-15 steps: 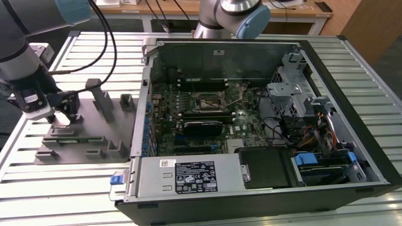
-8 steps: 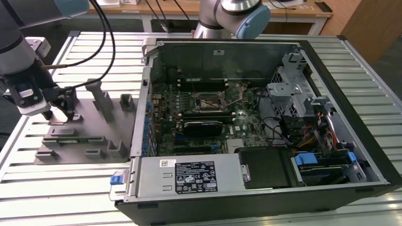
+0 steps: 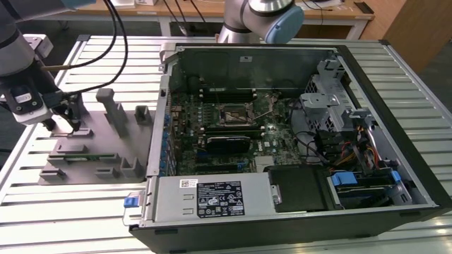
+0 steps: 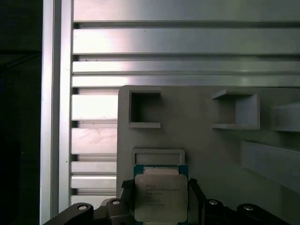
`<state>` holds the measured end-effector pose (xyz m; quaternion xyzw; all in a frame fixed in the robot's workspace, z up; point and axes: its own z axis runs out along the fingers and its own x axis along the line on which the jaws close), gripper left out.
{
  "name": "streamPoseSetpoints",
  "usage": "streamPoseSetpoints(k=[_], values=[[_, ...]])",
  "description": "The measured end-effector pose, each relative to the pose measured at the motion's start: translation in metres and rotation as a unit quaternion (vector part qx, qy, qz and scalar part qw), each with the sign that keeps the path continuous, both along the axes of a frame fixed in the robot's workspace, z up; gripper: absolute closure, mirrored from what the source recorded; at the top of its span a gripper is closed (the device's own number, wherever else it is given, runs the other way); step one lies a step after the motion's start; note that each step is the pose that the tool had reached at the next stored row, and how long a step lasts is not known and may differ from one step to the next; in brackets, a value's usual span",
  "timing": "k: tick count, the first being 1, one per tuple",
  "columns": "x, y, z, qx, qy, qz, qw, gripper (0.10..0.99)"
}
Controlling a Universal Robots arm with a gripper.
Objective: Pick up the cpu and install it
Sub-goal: 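Pick up the cpu and move it towards the insertion slot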
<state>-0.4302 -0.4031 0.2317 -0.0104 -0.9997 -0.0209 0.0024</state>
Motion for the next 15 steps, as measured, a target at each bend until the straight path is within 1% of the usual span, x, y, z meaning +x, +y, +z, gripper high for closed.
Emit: streamPoseSetpoints(k=[15], values=[[0.0,0.0,0.0406,0.0,-0.0006,0.0,1.0,0.541]])
